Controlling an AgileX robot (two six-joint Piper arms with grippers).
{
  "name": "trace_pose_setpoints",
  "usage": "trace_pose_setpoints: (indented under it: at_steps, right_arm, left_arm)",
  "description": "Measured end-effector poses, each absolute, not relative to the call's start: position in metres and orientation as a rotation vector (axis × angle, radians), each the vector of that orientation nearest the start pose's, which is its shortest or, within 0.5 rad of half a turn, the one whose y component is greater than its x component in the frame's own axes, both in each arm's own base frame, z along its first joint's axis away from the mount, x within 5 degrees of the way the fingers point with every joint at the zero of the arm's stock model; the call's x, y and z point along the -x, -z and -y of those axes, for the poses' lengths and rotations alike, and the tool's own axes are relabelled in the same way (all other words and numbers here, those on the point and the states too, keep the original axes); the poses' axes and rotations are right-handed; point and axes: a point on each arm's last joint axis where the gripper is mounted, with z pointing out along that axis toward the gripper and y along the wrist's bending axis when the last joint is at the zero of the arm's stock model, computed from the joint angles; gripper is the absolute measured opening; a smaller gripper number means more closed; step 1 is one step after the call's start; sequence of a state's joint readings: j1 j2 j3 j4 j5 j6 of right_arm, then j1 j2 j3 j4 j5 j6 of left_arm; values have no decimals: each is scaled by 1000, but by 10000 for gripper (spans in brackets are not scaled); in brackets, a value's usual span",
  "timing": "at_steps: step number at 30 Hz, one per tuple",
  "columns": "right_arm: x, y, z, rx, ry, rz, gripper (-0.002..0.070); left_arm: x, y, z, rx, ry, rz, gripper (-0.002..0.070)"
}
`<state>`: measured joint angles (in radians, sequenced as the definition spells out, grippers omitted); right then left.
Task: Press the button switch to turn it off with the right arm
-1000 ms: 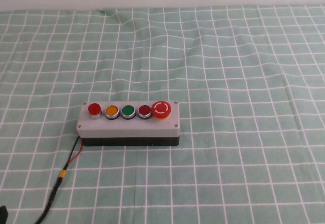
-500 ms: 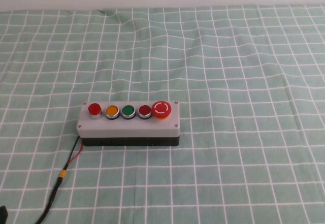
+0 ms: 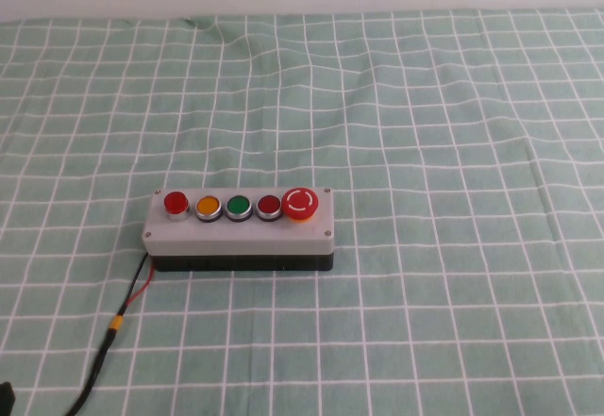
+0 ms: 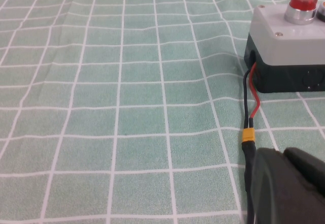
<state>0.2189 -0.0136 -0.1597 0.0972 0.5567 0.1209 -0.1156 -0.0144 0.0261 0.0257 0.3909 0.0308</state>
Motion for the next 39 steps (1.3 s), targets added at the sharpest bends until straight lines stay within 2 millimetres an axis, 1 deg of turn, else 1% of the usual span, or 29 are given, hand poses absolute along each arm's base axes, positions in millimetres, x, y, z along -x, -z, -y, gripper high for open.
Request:
trace_pose_setpoints:
  at_steps: [3,6,12,21,39]
  right_arm:
    - [-43,-209,-11,-6,-301,-1858,-16]
    - [-45,-199,-10,-46,-271,-1875,-16]
    - [-49,-170,-8,-127,-249,-1948,-16]
    - [-52,-171,-5,-250,-252,-1875,-16]
    - [-52,-171,-5,-262,-258,-1866,-16]
  left_arm:
    - [-52,-170,5,-154,33,-1880,-3]
    - [-52,-170,5,-154,33,-1880,-3]
    - [-52,-170,5,-154,33,-1880,-3]
    - [-52,-170,5,-154,33,-1880,-3]
    - [-52,-170,5,-154,33,-1880,-3]
